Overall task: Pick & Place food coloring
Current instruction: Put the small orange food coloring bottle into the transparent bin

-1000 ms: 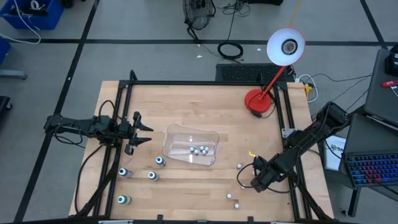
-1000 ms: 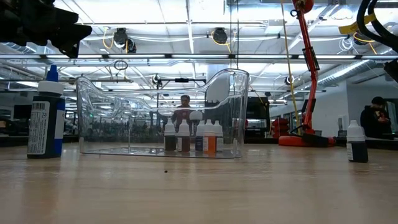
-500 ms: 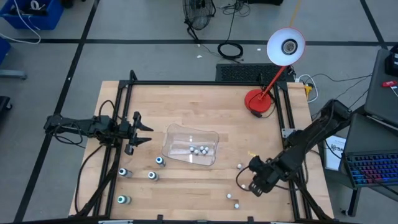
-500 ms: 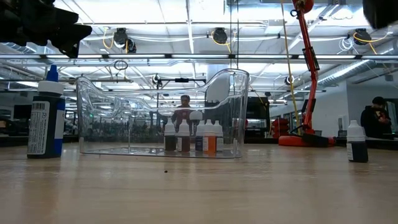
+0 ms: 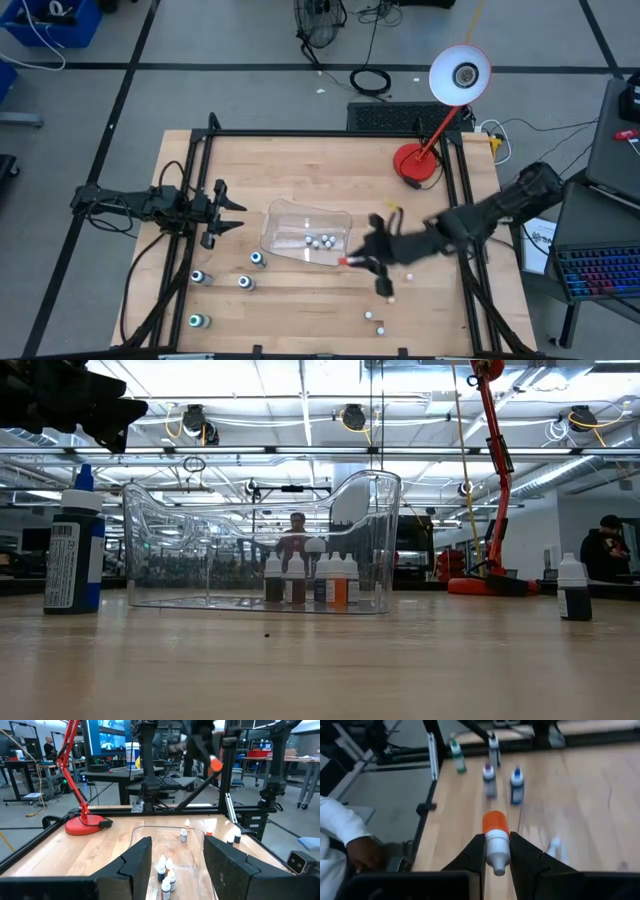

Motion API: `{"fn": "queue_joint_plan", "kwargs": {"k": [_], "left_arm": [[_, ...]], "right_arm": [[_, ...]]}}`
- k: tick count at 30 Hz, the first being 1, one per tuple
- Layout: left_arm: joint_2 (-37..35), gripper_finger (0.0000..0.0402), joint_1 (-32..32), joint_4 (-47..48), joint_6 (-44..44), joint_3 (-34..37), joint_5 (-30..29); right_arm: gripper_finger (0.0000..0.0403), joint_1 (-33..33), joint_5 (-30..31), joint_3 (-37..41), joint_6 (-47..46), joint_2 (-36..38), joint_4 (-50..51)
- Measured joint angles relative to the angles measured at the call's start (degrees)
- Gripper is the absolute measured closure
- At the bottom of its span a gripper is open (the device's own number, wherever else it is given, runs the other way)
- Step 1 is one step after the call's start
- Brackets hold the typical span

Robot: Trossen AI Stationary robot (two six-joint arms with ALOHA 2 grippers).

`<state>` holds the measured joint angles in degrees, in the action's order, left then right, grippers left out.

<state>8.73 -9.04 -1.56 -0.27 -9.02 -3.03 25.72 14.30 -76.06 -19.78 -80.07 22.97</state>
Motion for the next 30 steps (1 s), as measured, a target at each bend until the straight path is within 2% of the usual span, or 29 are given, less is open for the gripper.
{"fn": "queue_joint_plan", "kwargs": {"k": [6, 11, 16, 21, 30], "left_arm": [[0.0, 0.022, 0.02, 0.02, 0.0, 0.0, 0.0], [0.0, 0.022, 0.0, 0.02, 0.0, 0.0, 0.0], [-0.02, 0.022, 0.01, 0.0, 0.0, 0.0, 0.0], [0.0, 0.022, 0.01, 0.02, 0.0, 0.0, 0.0], [0.0, 0.0219, 0.02, 0.02, 0.0, 0.0, 0.0]], "right_arm": [[0.0356, -10.81, -10.12, -9.35, 9.65, -7.32, 2.66], [0.0356, -17.17, -14.33, -16.12, 11.98, -16.4, 9.28], [0.0356, -20.56, -14.55, -20.99, 13.66, -25.91, 16.43], [0.0356, -22.5, -14.54, -21.72, 14.42, -32.03, 23.14], [0.0356, -25.03, -12.82, -21.76, 10.86, -34.3, 30.62]]}}
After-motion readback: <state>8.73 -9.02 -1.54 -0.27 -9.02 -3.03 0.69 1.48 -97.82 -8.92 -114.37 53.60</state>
